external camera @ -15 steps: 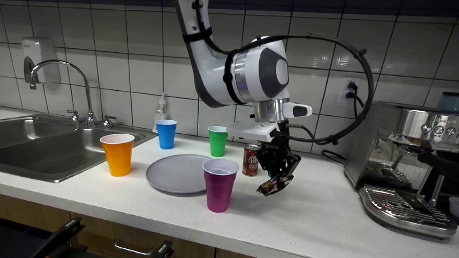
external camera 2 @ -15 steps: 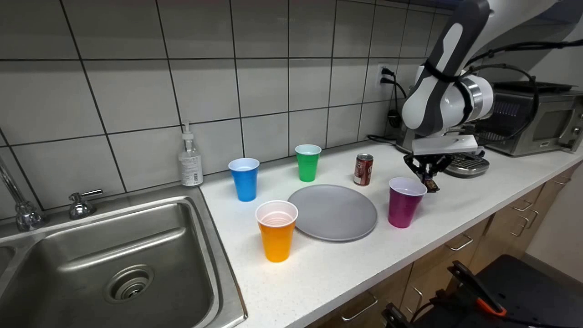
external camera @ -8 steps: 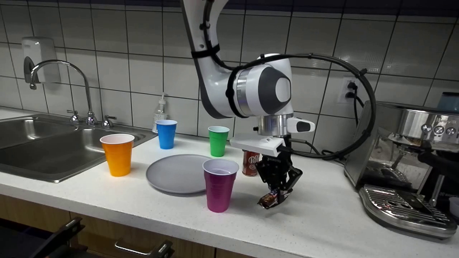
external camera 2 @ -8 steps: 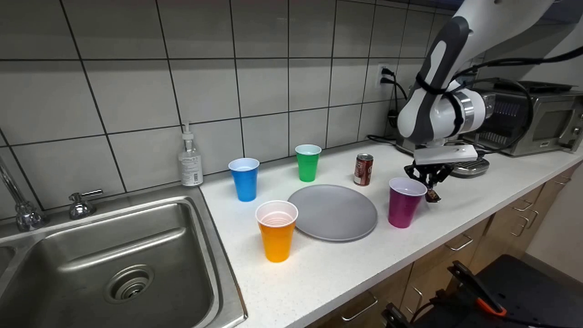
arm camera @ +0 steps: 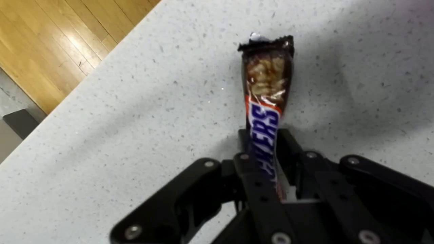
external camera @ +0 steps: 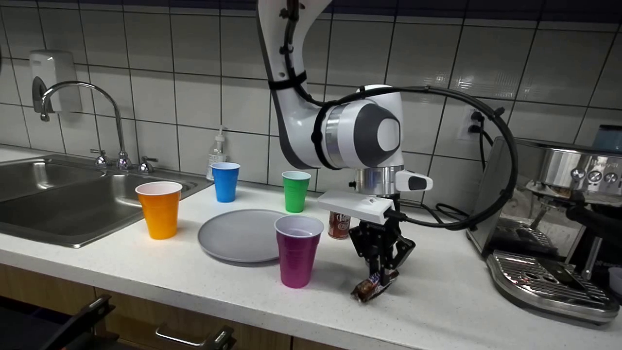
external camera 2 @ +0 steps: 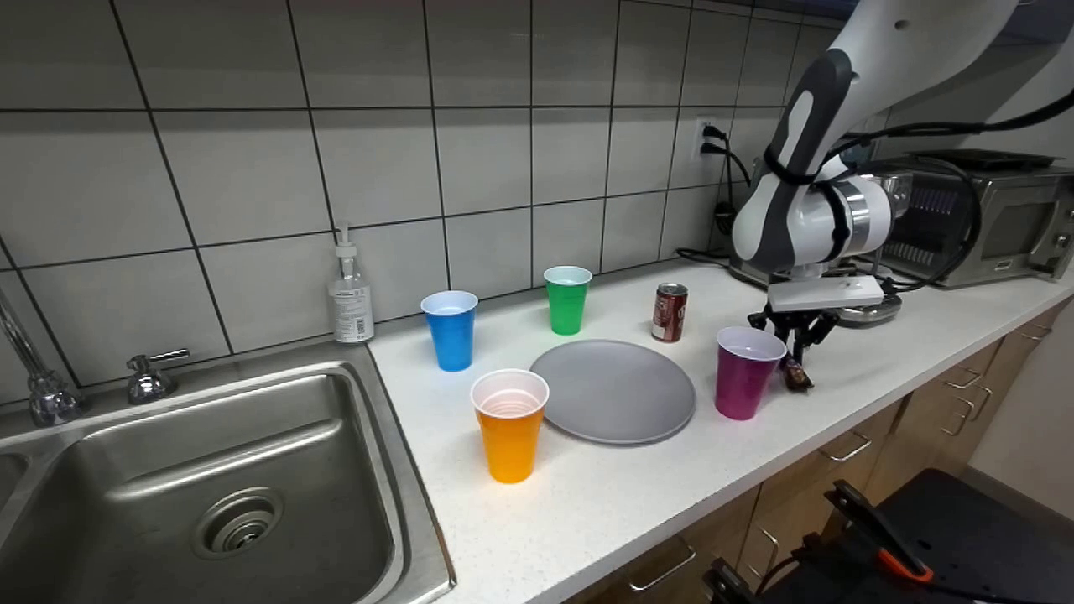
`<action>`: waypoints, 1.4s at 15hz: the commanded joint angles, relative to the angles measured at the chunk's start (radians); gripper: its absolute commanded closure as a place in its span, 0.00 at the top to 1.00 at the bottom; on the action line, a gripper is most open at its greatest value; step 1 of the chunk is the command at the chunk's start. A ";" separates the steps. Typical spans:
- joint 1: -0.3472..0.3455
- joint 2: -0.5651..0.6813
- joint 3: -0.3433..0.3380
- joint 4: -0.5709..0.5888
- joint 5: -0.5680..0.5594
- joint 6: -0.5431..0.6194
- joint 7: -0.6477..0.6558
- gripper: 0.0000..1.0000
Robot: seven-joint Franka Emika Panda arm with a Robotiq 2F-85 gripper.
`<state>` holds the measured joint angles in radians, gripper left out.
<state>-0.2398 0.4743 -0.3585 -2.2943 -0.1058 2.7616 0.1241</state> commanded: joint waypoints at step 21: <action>0.077 -0.409 0.028 -0.159 -0.154 -0.087 0.006 1.00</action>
<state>-0.1563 0.1543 -0.3483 -2.3952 -0.2232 2.6845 0.1235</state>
